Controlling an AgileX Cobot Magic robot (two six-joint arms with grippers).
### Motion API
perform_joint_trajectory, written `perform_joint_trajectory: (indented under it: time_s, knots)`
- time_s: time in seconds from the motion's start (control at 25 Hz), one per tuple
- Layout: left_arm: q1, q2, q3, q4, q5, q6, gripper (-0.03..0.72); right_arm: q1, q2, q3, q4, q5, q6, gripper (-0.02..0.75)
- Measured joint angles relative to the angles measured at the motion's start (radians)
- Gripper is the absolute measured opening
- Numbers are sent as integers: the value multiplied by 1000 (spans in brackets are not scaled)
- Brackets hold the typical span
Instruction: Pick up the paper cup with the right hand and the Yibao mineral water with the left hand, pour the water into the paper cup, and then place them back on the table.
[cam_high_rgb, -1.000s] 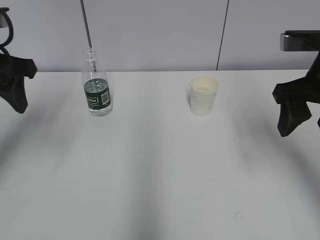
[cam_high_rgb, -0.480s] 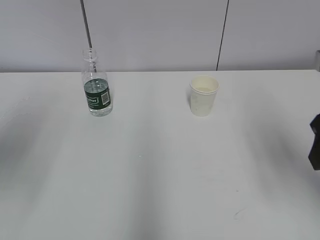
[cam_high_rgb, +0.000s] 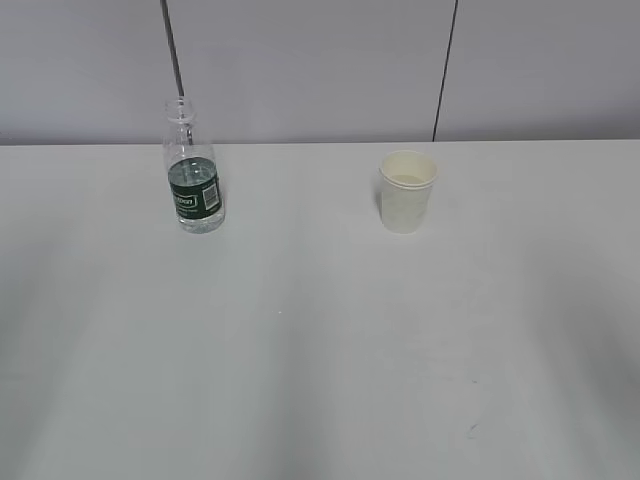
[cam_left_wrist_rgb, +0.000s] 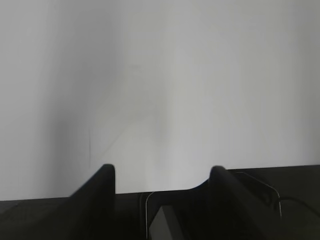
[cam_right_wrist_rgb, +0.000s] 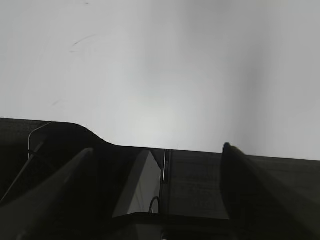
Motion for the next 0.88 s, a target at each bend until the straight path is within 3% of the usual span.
perform_joint_trajectory:
  time_s: [0.4,0.88]
  knots:
    - [0,-421,138,2,21,0,364,0,-380,120,0,17,-23,594]
    - [0,-734,236,3,32,8,352,0,-851,246,0,-36,-82,593]
